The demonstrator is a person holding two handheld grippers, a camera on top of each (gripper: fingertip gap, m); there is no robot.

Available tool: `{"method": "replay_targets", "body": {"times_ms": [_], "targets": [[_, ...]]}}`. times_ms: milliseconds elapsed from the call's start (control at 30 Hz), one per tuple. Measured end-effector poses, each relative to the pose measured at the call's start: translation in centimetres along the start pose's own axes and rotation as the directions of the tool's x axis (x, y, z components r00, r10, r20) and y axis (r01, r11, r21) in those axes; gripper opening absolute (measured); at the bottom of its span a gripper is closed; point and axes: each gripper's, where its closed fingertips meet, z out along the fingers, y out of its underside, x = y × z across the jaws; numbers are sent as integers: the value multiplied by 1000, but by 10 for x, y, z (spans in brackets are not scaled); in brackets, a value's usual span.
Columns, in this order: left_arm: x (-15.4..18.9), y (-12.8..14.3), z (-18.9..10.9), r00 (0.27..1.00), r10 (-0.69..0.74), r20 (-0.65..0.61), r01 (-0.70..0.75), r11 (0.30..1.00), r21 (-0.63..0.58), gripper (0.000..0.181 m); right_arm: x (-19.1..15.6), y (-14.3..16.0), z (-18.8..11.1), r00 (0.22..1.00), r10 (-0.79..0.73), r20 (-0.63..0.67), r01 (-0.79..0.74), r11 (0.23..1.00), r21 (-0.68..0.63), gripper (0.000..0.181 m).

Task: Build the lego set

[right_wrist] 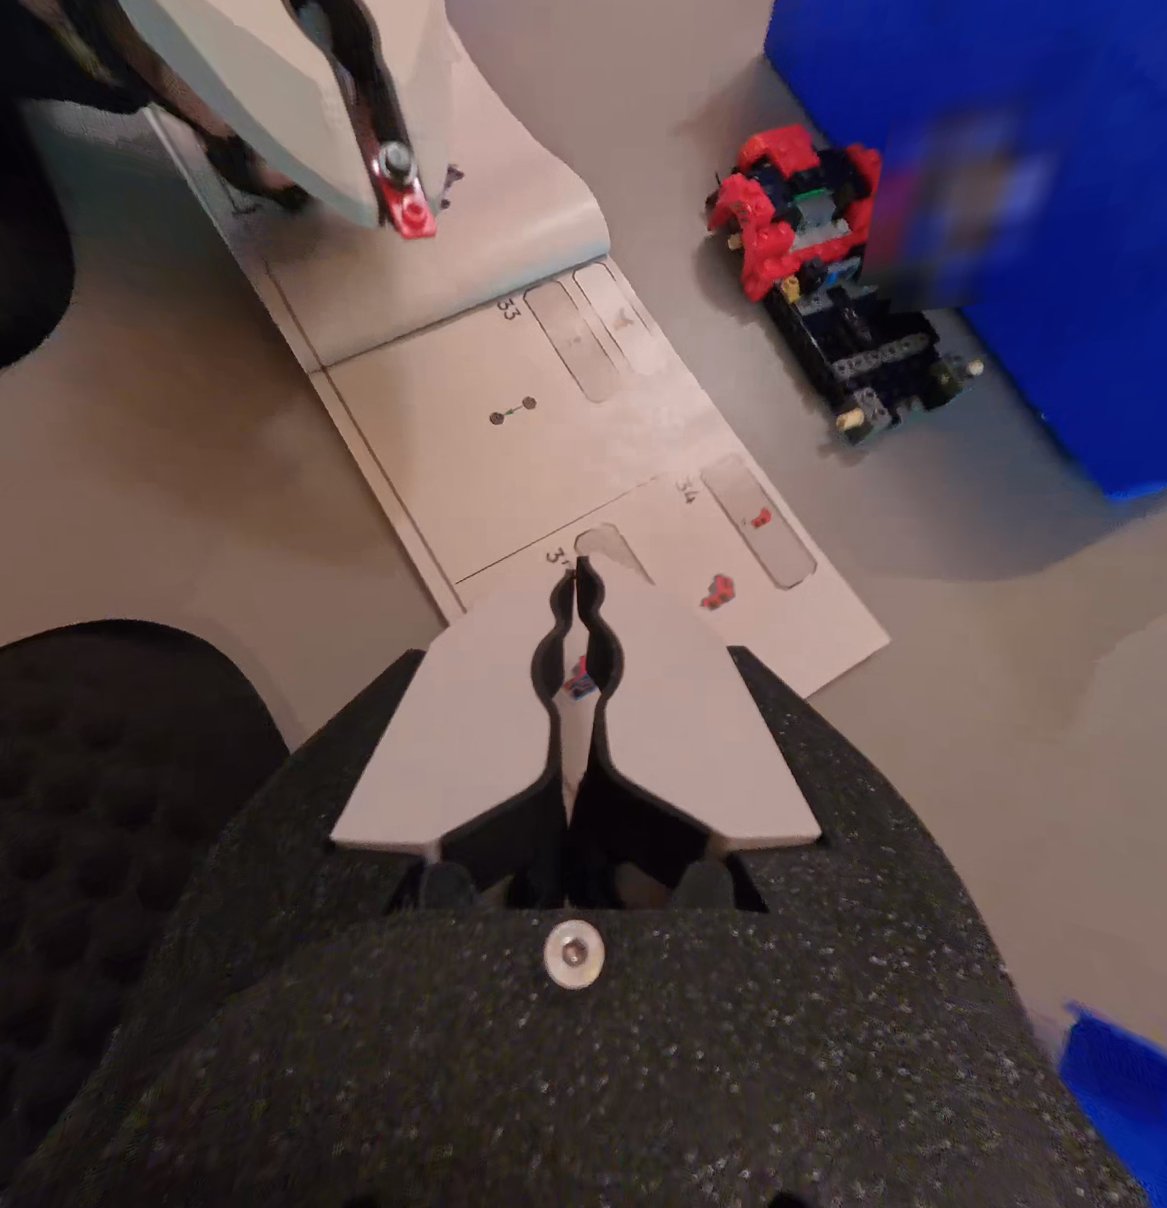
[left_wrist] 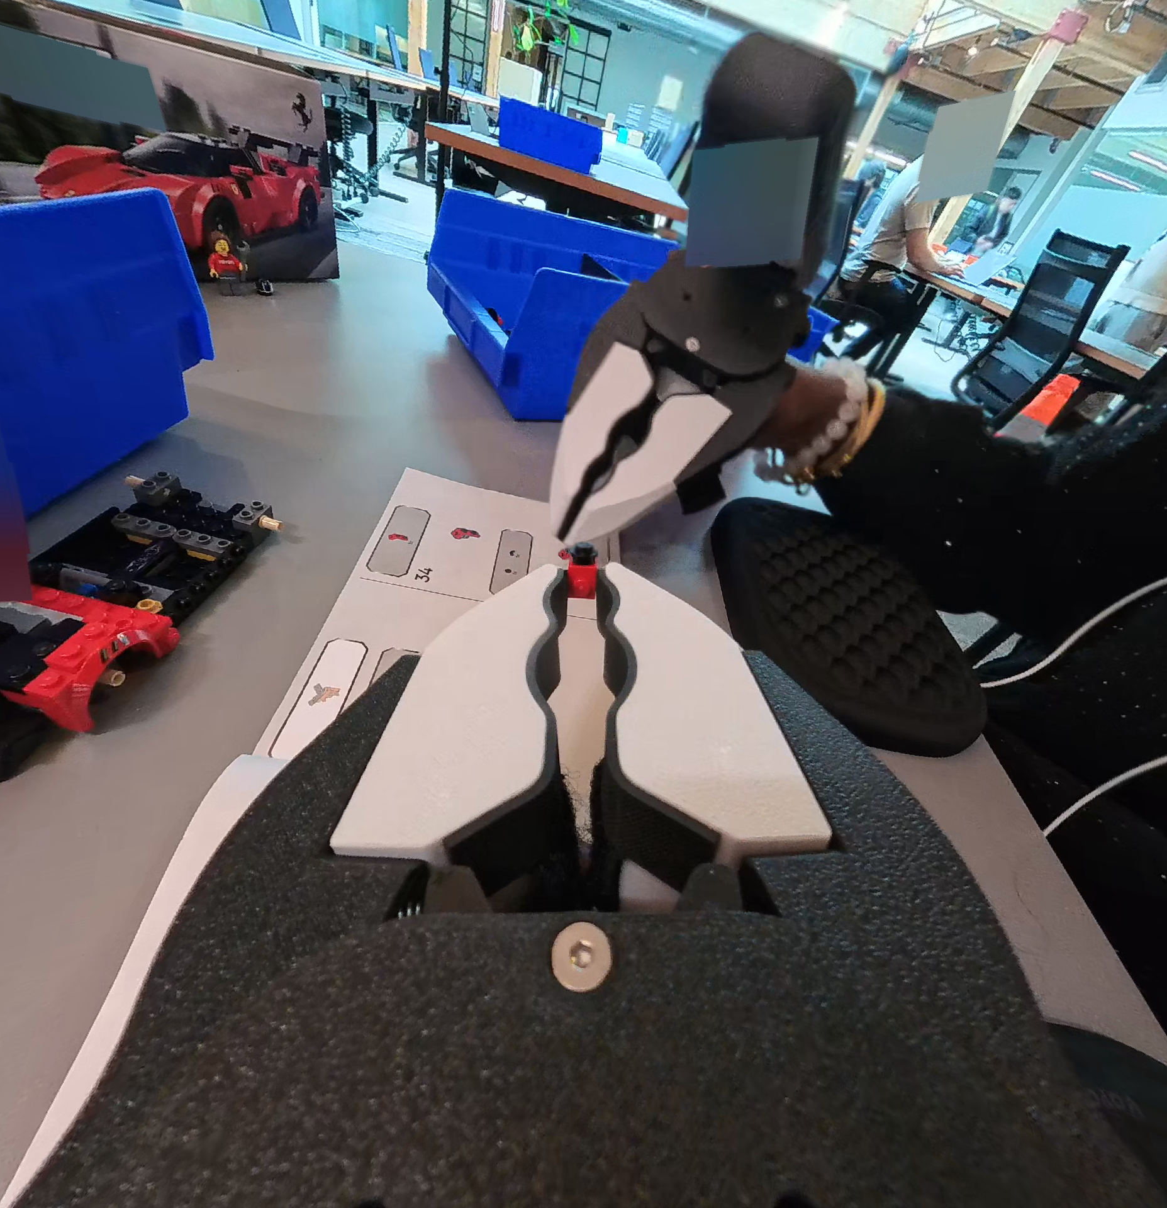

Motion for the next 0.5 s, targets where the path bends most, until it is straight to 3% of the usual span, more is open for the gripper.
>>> {"method": "replay_targets", "body": {"times_ms": [200, 500], "targets": [[1, 1, 1, 1000, 11, -1, -11, 1000, -13, 7, -19, 11, 5, 1000, -24, -17, 23, 1000, -9, 0], [1, 1, 1, 1000, 8, -5, -8, 1000, -12, 7, 13, 18, 15, 997, -42, -61, 34, 992, -123, 0]]}}
